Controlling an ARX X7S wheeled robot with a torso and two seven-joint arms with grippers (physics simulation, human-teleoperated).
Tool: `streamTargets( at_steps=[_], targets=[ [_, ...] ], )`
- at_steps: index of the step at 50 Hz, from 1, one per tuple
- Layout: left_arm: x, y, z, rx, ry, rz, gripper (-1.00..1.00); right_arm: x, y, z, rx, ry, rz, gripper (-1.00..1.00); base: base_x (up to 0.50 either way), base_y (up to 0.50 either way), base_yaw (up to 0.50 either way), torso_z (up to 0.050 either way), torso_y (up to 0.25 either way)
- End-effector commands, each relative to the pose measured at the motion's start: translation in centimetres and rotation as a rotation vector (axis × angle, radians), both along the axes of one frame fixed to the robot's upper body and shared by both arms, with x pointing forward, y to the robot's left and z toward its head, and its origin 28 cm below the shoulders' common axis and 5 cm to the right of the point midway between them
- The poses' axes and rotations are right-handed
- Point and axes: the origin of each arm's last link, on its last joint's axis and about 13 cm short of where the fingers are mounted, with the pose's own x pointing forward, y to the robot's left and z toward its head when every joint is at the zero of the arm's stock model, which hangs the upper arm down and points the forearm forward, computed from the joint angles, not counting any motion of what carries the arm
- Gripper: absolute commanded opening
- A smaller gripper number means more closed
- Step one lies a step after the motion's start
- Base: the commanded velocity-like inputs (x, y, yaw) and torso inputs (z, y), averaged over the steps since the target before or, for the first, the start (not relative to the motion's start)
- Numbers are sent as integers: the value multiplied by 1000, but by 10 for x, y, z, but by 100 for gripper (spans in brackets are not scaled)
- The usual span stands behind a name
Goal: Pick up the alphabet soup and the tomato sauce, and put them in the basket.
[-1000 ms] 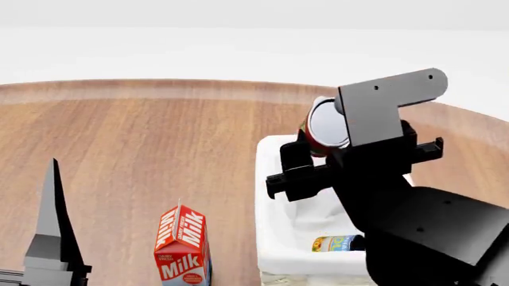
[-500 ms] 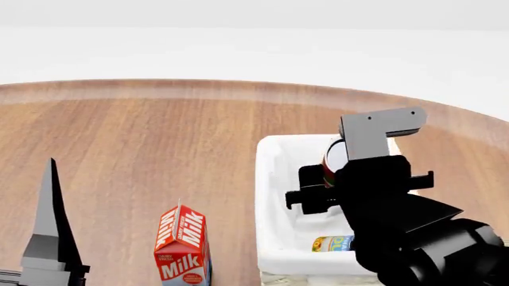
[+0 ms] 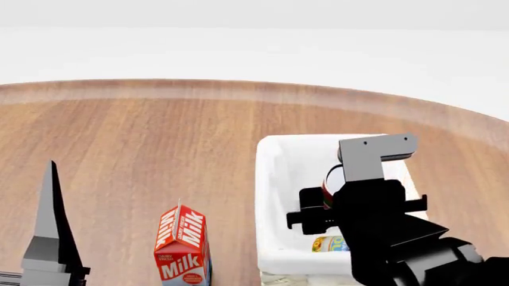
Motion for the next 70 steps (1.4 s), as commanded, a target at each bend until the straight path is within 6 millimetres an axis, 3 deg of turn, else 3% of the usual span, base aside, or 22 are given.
streamTargets(
  at_steps=[1,8,9,30,49,54,56,70],
  targets=[
    [0,0,0,-1,1,1,100,2,0,-1,-15,-11,16,-100,0,0,0,0,0],
    [0,0,0,0,2,0,100,3,0,-1,-8,-10,-2,-100,0,0,0,0,0],
    [0,0,0,1,1,1,100,3,0,-1,-8,-7,-1,100,0,0,0,0,10],
    [0,1,-1,-4,1,0,100,5,1,8,8,-95,-34,100,0,0,0,0,0],
    [1,-1,0,-3,1,-3,100,1,8,67,98,-627,-140,100,0,0,0,0,0],
    [0,0,1,-1,-1,-2,100,-6,13,80,127,-719,-135,100,0,0,0,0,0],
    [0,-1,1,0,0,-3,100,-8,13,87,25,-839,-210,100,0,0,0,0,0],
    [1,-1,1,0,1,-8,100,-42,24,117,85,-1165,-254,100,0,0,0,0,0]
  ],
)
